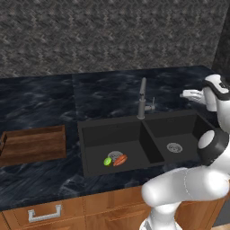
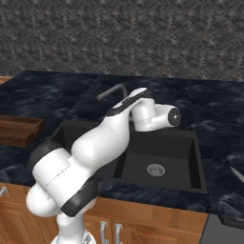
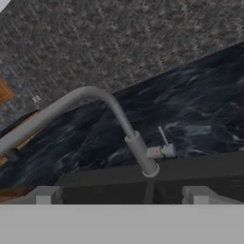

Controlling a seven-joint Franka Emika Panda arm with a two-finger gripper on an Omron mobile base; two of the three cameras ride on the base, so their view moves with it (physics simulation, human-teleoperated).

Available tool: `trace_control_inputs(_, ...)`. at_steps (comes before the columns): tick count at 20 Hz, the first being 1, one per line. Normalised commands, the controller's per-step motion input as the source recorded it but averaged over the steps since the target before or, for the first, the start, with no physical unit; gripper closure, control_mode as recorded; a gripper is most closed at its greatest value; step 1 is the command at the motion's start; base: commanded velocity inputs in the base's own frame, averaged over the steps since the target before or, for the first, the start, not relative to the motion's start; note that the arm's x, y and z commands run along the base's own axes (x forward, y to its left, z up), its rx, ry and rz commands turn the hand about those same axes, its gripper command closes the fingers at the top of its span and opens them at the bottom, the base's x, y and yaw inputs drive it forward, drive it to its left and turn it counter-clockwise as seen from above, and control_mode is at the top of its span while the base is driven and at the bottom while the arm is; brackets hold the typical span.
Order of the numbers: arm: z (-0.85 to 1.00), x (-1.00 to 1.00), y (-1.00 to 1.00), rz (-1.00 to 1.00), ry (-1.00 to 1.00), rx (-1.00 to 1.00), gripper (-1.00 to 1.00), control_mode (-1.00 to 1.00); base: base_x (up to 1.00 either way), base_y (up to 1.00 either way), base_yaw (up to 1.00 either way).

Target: Pick up all produce items and place them in the sink. Turn on the sink faucet to wash them. Then turn the sink off and put them in the tray.

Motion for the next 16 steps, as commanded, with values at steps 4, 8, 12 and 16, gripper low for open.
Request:
trace_control_inputs(4,-0.02,0.4,0.0,0.0,0.01,0.0,-1.0,-1.0,0.0,0.0,0.0)
trace_control_inputs(8,-0.09,0.39,-0.01,0.0,0.0,0.0,-1.0,-1.0,0.0,0.0,0.0)
trace_control_inputs(12,-0.21,0.33,-0.03,0.0,0.02,-0.01,-1.0,-1.0,0.0,0.0,0.0)
trace_control_inputs(16,-0.26,0.31,-0.02,0.0,0.02,-0.02,-1.0,-1.0,0.0,0.0,0.0)
